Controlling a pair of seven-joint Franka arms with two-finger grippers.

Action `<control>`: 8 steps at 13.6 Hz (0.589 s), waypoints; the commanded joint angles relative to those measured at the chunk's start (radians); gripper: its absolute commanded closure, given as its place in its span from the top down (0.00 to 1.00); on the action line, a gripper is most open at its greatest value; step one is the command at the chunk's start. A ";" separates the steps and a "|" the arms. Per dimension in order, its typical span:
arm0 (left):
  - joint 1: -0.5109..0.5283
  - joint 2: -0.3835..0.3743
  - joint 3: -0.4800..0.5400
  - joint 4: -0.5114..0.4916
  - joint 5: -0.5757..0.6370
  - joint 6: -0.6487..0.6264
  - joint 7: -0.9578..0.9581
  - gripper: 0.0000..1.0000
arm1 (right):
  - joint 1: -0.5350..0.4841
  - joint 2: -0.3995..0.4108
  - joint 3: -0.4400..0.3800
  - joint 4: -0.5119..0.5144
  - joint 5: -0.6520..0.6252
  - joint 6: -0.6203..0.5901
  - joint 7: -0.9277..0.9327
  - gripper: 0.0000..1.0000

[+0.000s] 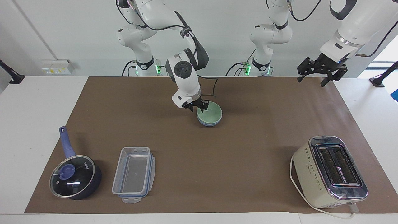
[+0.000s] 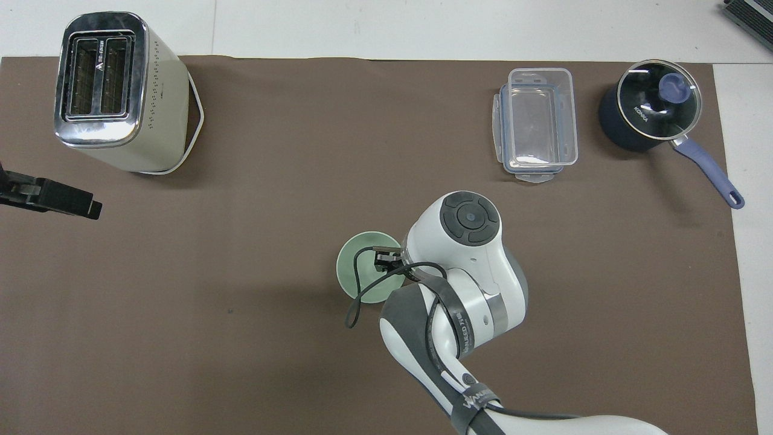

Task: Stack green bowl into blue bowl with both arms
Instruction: 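Lower the green bowl into the blue bowl with the right gripper, then open the right gripper and lift it away from the bowls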

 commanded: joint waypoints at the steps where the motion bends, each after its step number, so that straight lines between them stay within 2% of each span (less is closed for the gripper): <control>1: 0.002 -0.025 -0.001 -0.027 0.015 -0.001 -0.001 1.00 | -0.019 -0.014 -0.002 0.022 0.014 0.021 -0.059 1.00; 3: 0.002 -0.025 -0.001 -0.027 0.015 -0.004 -0.003 1.00 | -0.056 -0.031 -0.016 0.052 -0.047 0.014 -0.121 1.00; 5: 0.002 -0.025 -0.001 -0.026 0.015 0.002 -0.001 1.00 | -0.108 -0.058 -0.014 0.094 -0.200 -0.003 -0.132 1.00; 8: 0.002 -0.025 -0.001 -0.027 0.015 -0.004 -0.003 1.00 | -0.164 -0.121 -0.014 0.105 -0.217 -0.075 -0.159 1.00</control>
